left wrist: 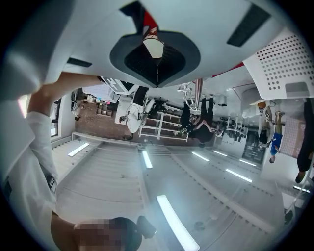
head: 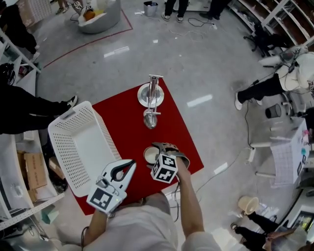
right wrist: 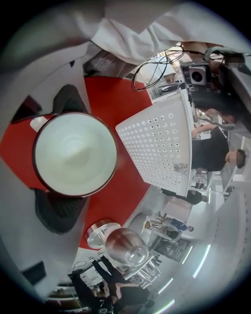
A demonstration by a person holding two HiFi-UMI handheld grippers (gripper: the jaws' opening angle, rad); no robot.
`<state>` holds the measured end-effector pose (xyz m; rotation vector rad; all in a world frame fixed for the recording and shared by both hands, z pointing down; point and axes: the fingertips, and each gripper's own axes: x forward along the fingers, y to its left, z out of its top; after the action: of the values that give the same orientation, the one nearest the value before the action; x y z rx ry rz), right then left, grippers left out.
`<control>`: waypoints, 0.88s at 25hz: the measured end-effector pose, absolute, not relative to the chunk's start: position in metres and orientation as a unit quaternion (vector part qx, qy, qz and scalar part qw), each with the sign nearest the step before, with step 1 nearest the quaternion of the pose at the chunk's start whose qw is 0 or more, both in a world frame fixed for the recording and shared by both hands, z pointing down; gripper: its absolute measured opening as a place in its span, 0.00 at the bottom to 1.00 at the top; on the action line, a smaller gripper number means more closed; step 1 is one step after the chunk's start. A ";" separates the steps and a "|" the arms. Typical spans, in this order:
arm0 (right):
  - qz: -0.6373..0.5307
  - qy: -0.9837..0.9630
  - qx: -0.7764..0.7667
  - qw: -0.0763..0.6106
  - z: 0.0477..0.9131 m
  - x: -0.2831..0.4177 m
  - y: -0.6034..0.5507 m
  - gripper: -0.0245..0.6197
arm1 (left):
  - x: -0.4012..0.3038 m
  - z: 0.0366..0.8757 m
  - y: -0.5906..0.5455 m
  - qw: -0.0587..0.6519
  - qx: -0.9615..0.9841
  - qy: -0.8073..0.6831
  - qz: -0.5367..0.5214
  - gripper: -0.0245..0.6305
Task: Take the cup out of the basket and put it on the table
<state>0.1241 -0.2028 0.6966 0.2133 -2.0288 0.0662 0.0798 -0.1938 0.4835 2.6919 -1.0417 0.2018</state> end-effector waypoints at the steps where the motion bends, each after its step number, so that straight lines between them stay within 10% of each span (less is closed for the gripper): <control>1: 0.030 -0.846 0.090 0.524 0.701 0.125 -0.203 0.69 | 0.080 0.485 -0.194 0.125 0.923 -0.356 0.071 0.05; 22: 0.030 -0.830 0.106 0.546 0.745 0.135 -0.206 0.69 | 0.091 0.495 -0.200 0.129 0.926 -0.344 0.085 0.05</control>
<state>0.1355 -0.2064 0.7454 0.2505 -1.9690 0.0712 0.0908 -0.2001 0.4950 2.6928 -0.9986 0.2478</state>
